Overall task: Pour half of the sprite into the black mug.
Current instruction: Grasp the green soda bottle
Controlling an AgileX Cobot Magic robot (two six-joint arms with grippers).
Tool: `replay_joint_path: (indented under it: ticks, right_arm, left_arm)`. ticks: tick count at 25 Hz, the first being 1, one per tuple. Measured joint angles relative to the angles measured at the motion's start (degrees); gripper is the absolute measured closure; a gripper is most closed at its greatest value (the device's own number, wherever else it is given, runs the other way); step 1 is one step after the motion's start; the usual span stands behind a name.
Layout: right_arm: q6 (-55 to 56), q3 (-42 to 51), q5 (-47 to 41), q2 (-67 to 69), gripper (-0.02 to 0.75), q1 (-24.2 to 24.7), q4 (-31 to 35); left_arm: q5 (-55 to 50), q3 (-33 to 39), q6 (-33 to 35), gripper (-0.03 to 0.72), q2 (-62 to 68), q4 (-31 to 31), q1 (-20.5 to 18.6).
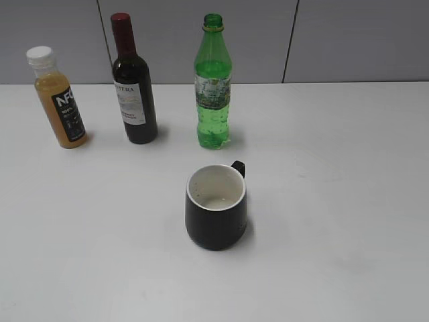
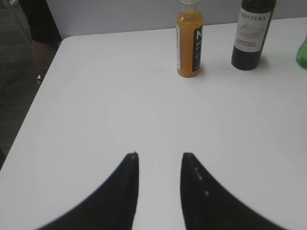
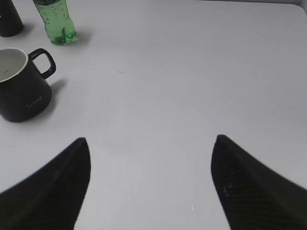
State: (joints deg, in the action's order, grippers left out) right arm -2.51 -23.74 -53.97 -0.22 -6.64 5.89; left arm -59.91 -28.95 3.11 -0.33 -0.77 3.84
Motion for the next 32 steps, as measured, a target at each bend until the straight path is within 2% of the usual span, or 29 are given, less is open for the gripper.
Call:
replay_joint_path:
  ticks: [3,5,8,10,20,24,32]
  right_arm:
    - [0.0,0.0,0.0,0.0,0.146,0.0,0.05]
    - [0.0,0.0,0.0,0.0,0.146,0.0,0.11]
    - [0.0,0.0,0.0,0.0,0.146,0.0,0.16]
    - [0.0,0.0,0.0,0.0,0.146,0.0,0.16]
    - [0.0,0.0,0.0,-0.05,0.145,0.0,0.21]
    - [0.0,0.0,0.0,-0.05,0.146,0.0,0.21]
    - [0.0,0.0,0.0,-0.05,0.146,0.0,0.21]
  left_arm:
    - [0.0,0.0,0.0,0.402,0.0,-0.18,0.0]
    - [0.0,0.0,0.0,0.302,0.0,-0.26,0.0]
    - [0.0,0.0,0.0,0.089,0.0,-0.45,0.0]
    - [0.0,0.0,0.0,0.031,0.0,-0.53,0.0]
    - [0.11,0.0,0.0,0.026,0.0,-1.77,0.0]
    - [1.61,-0.26,0.5,0.031,0.0,-4.53,0.0]
    - [16.44,-0.74,3.43,0.043,7.59,-6.61,0.0]
